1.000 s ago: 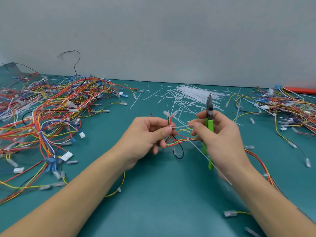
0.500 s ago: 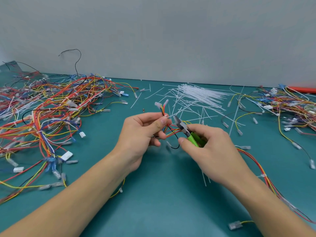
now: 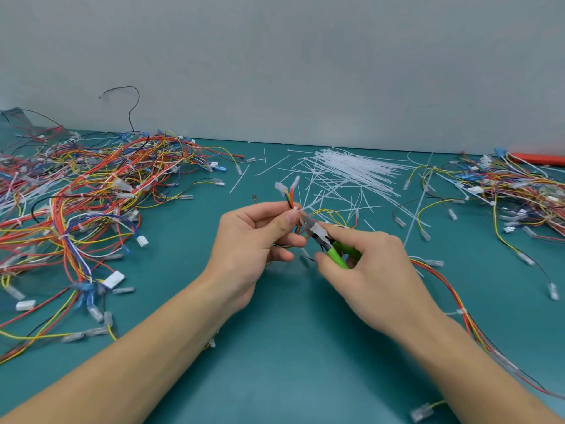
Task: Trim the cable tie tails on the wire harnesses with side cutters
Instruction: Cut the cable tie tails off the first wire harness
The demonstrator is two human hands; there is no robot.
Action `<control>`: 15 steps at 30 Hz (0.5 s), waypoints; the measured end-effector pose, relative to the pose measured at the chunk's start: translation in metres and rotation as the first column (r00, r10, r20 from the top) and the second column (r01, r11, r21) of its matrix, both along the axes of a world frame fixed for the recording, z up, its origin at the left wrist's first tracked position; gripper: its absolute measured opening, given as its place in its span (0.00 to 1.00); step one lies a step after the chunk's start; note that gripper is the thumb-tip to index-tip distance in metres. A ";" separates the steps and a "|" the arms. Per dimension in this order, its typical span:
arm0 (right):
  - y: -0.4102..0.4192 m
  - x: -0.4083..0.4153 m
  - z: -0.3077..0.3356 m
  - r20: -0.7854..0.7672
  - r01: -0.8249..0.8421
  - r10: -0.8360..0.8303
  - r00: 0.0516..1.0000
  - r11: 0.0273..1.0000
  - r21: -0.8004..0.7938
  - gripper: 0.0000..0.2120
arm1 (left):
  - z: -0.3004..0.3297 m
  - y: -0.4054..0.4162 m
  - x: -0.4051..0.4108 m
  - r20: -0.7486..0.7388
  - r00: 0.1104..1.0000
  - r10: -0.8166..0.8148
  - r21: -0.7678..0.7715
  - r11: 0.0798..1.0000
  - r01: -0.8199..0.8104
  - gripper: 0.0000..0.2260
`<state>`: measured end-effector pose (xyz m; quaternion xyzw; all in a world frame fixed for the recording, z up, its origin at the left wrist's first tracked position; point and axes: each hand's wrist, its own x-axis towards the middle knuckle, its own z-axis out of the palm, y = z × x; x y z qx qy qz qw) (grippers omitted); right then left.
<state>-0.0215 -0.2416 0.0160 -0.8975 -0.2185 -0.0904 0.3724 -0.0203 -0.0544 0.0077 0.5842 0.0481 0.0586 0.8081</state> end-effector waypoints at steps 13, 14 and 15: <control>0.001 0.002 0.000 -0.036 -0.078 0.085 0.996 0.984 0.161 0.12 | 0.001 0.000 -0.003 0.010 1.000 -0.026 0.002 1.000 0.026 0.06; 0.001 0.001 0.000 -0.037 -0.082 0.089 0.995 0.983 0.162 0.12 | 0.001 -0.001 -0.003 0.009 1.000 -0.026 0.004 1.000 0.026 0.06; 0.001 0.002 0.000 -0.037 -0.086 0.093 0.995 0.982 0.167 0.12 | 0.001 -0.001 -0.004 0.008 1.000 -0.027 0.004 1.000 0.027 0.06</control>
